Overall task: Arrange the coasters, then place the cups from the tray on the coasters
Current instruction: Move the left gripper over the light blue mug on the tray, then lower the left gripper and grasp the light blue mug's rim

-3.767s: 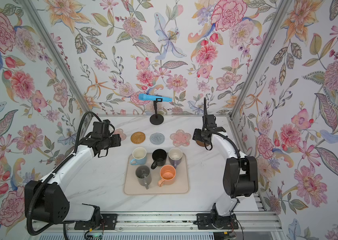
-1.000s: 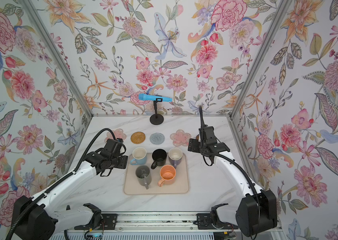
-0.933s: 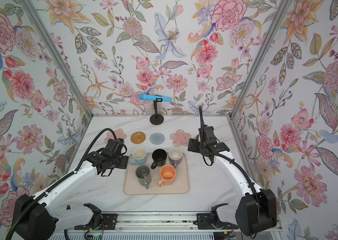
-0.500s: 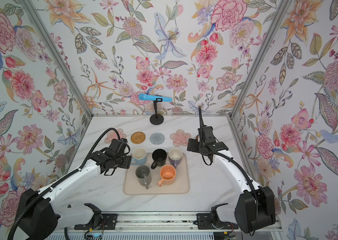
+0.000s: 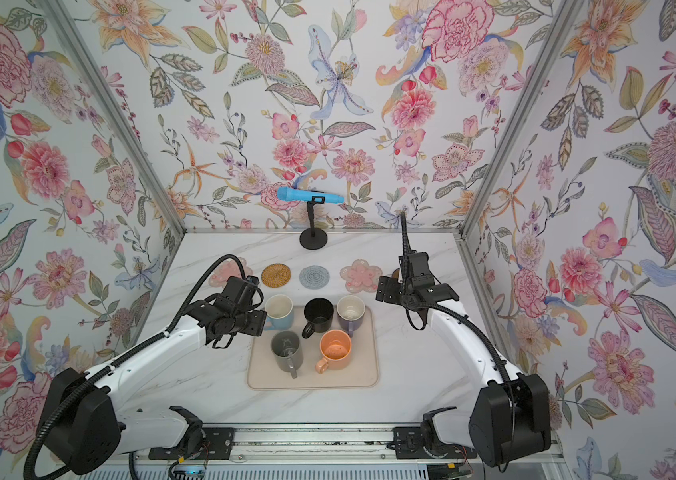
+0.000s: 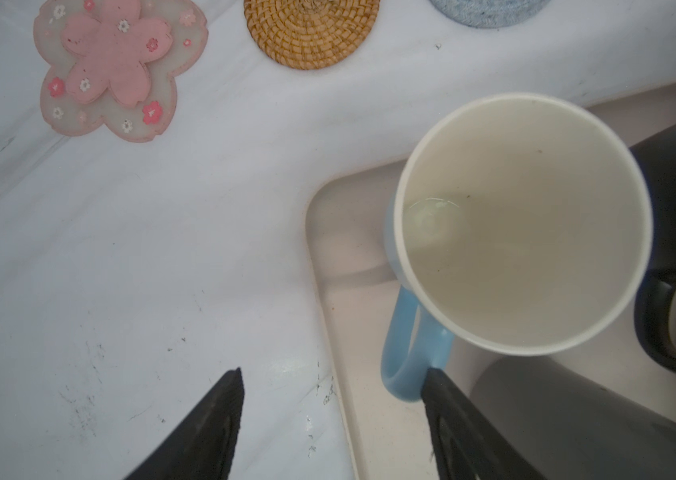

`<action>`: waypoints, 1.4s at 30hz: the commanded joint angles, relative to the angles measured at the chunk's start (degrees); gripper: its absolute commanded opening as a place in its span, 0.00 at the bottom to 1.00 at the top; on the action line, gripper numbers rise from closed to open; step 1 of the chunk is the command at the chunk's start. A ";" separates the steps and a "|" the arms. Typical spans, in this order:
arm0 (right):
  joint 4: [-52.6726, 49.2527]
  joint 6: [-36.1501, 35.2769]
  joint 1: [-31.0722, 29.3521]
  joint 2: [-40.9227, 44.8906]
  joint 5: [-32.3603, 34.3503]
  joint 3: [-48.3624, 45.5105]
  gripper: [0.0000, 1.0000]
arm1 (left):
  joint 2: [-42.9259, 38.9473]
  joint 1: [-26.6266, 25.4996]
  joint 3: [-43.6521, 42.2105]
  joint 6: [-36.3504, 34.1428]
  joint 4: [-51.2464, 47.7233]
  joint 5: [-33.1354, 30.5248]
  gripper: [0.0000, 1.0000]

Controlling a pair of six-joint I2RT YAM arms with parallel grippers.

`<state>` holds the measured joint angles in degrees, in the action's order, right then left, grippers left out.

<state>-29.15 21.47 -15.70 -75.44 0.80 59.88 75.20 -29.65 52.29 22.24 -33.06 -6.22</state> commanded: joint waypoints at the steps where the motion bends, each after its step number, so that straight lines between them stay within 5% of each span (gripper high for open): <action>1: 0.03 0.14 0.46 1.25 -0.53 -0.29 0.93 | 0.56 -0.46 0.91 -1.65 1.44 0.93 0.72; 19: 0.00 0.23 1.20 0.78 -1.72 0.05 0.93 | 2.81 -0.54 1.93 -3.83 2.04 7.91 0.69; 42: 0.43 0.02 1.86 0.82 -2.11 -0.91 0.93 | 7.68 -2.28 2.46 -3.45 4.60 10.50 0.51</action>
<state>-28.93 21.47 -14.35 -75.22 -0.89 59.88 82.26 -31.27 53.67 18.44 -29.30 3.09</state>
